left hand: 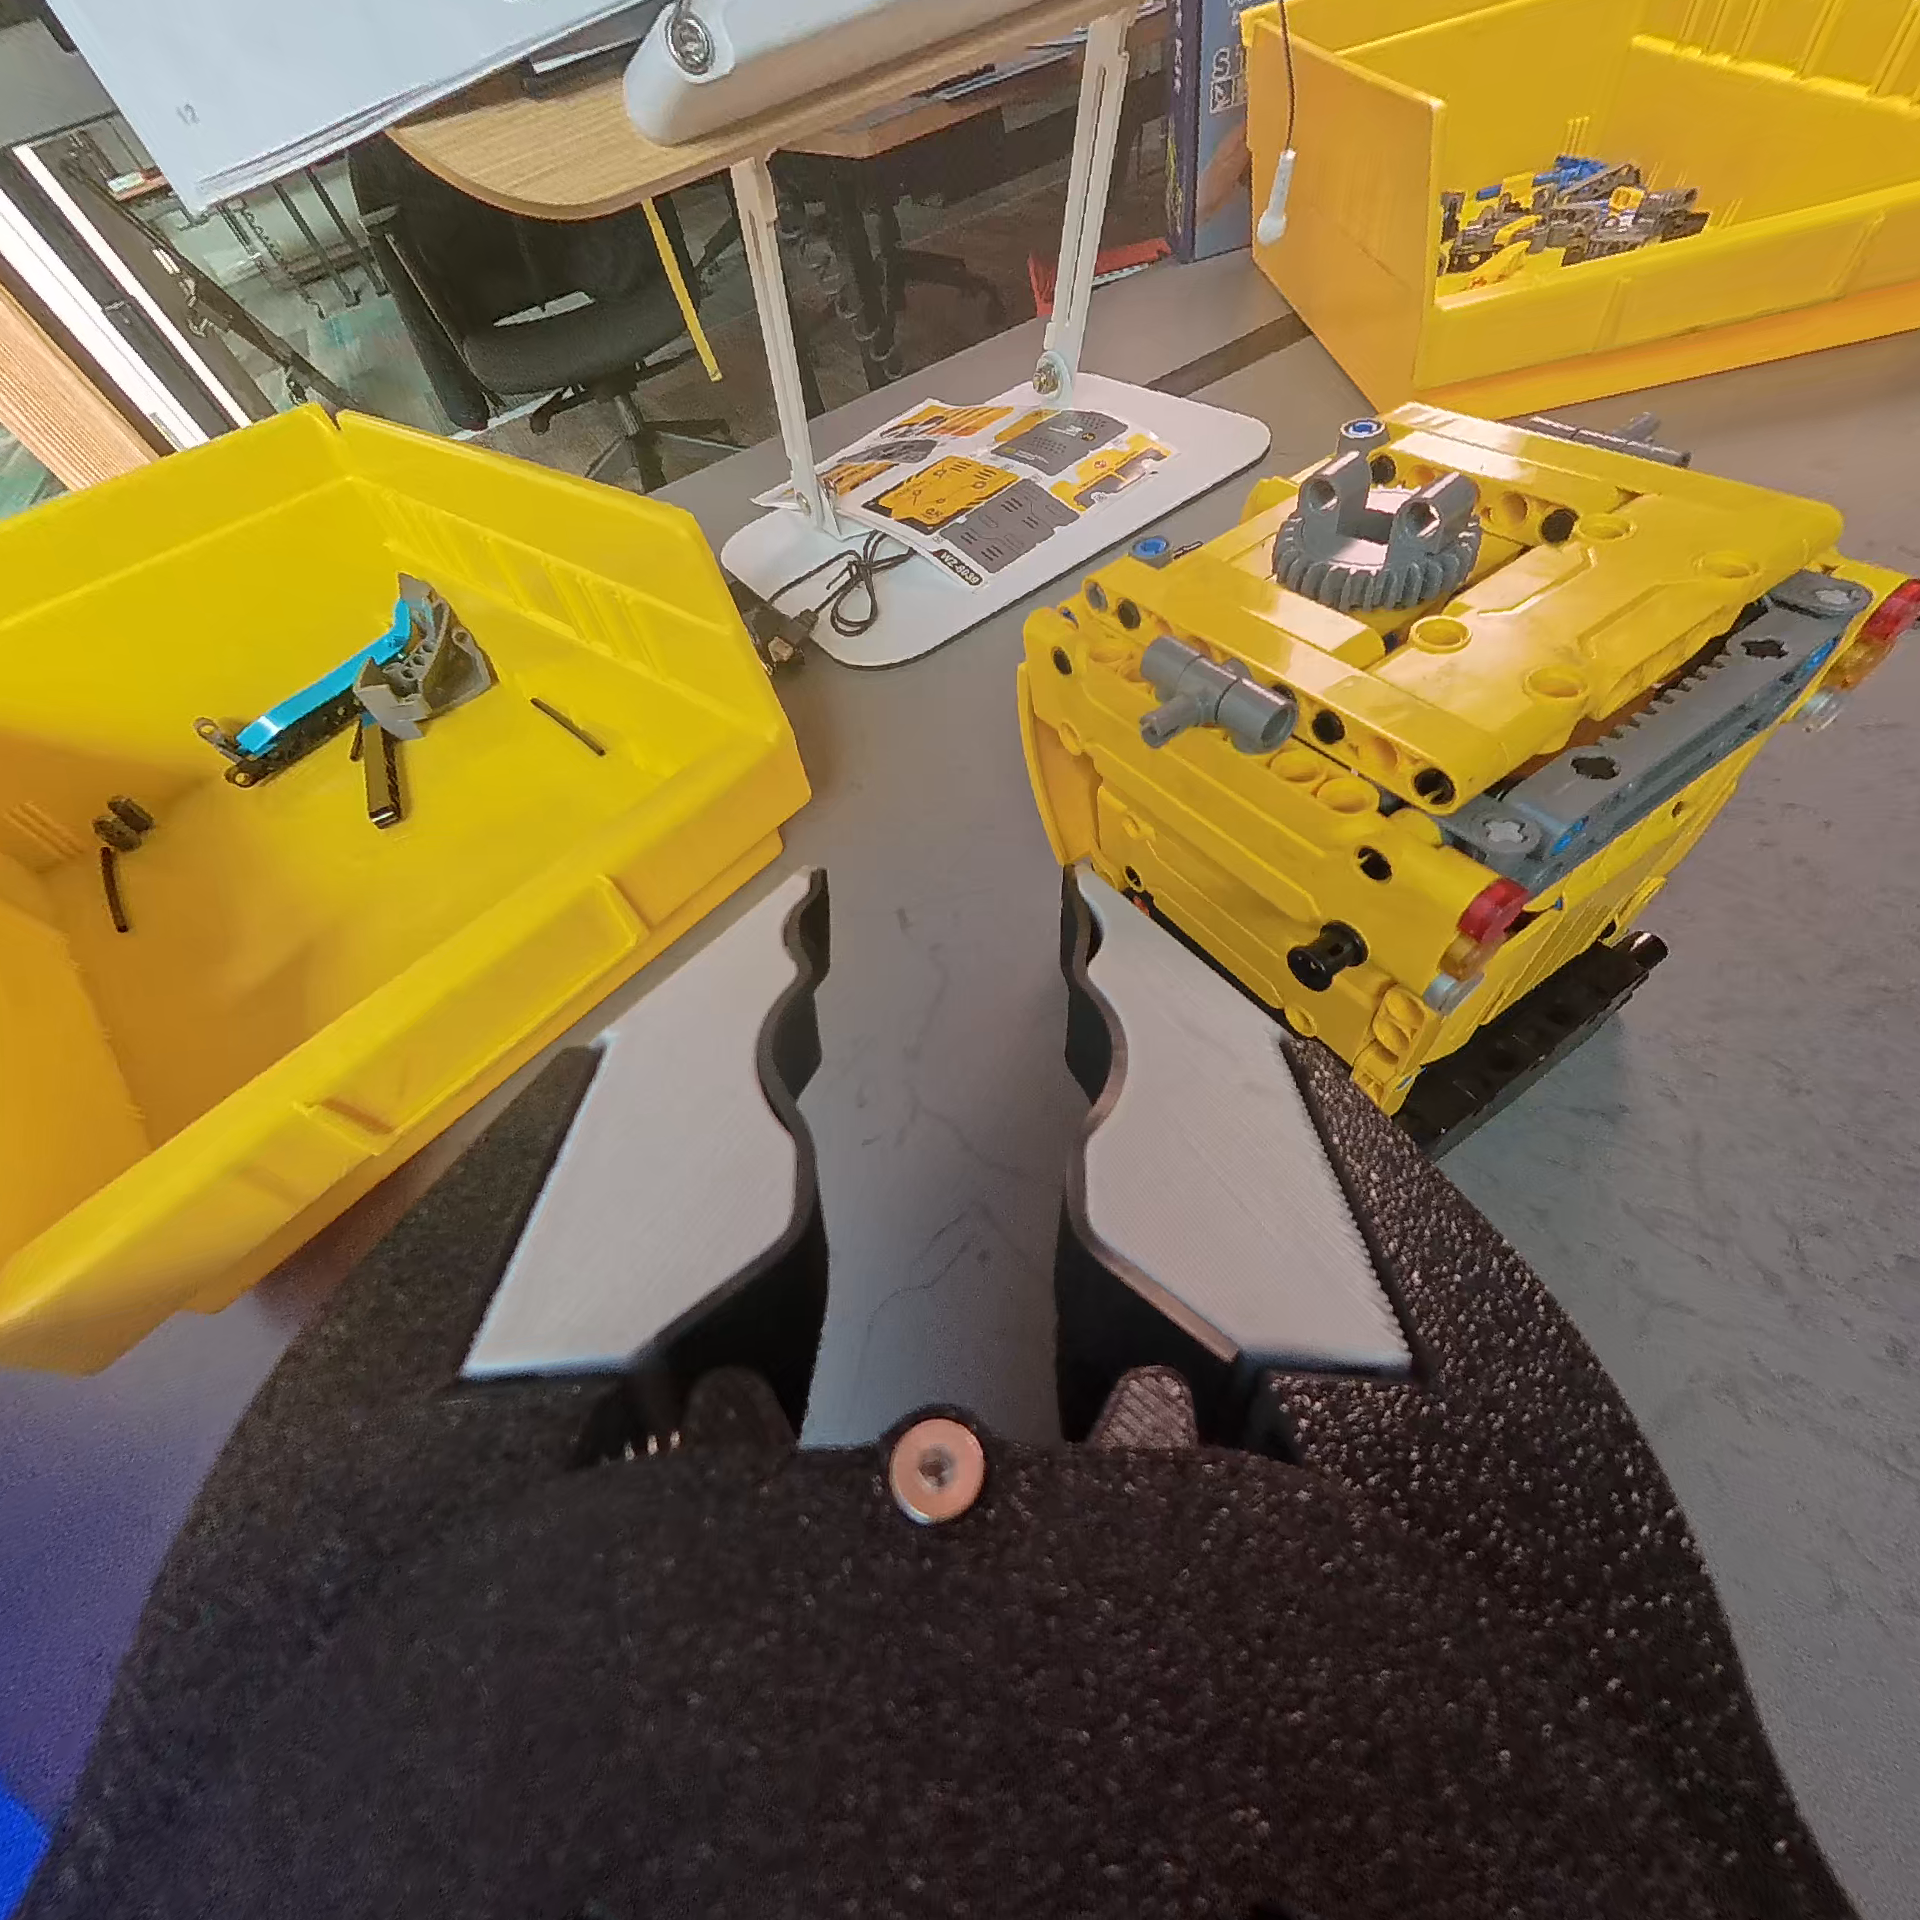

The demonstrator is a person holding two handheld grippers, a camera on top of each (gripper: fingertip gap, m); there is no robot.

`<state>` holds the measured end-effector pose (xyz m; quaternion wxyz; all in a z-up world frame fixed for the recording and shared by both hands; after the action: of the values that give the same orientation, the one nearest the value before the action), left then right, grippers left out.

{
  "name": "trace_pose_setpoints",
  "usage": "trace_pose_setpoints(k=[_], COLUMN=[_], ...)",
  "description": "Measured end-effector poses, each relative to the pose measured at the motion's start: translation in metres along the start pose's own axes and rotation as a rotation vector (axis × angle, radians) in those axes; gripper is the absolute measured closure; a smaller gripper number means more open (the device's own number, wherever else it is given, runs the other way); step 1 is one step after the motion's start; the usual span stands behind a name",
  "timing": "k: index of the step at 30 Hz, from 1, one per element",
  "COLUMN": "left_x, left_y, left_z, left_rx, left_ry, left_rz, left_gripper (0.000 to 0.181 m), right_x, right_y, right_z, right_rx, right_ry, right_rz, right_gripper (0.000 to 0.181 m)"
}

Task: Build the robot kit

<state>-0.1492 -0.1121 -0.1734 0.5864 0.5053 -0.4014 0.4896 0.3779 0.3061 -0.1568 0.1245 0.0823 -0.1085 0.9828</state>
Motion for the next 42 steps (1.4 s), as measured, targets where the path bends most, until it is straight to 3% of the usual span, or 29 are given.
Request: trace_pose_setpoints(k=[5, 10, 16, 19, 23, 28, 32, 37, 42], left_x=[0.000, 0.000, 0.001, 0.001, 0.002, 0.002, 0.003, 0.009, 0.014], left_y=[0.000, 0.001, 0.001, 0.001, -0.001, -0.003, -0.006, -0.010, -0.017], left_z=[0.000, 0.001, 0.002, 0.002, 0.003, 0.005, 0.006, 0.009, 0.014], left_rx=[0.000, 0.001, -0.003, -0.011, -0.028, -0.069, -0.105, -0.128, -0.106], left_ry=[-0.002, -0.005, -0.016, -0.018, -0.027, -0.043, -0.042, -0.057, -0.031], left_rz=[0.001, 0.004, 0.014, 0.015, 0.007, 0.003, 0.026, 0.047, -0.032], left_gripper=[0.137, 0.137, 0.137, 0.137, 0.137, 0.137, 0.137, 0.139, 0.136], right_x=[-0.004, 0.015, 0.026, 0.037, 0.061, 0.092, 0.115, 0.140, 0.156], right_y=[0.002, 0.008, 0.016, 0.026, 0.059, 0.130, 0.193, 0.242, 0.257], right_z=[-0.007, 0.001, 0.005, 0.026, 0.068, 0.117, 0.134, 0.105, 0.058], right_rx=[-0.023, 0.024, -0.022, -0.072, -0.080, -0.105, -0.103, -0.088, -0.111], right_ry=[0.048, -0.112, -0.187, -0.362, -0.716, -1.077, -1.276, -1.369, -1.427], right_rz=[0.020, -0.013, -0.012, -0.030, -0.065, -0.036, -0.019, -0.082, -0.194], right_gripper=[0.181, 0.181, 0.181, 0.180, 0.169, 0.158, 0.149, 0.136, 0.130])
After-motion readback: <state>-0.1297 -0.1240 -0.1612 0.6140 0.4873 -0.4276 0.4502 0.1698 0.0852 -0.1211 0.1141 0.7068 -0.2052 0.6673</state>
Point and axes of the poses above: each gripper's, where its closed fingertips meet, z back along the fingers, x out of its top, y = z × x across the jaws, the point moved 9 cm from there along z, back along the fingers, and after that the axes turned 10 degrees about -y, right-handed, at the moved point
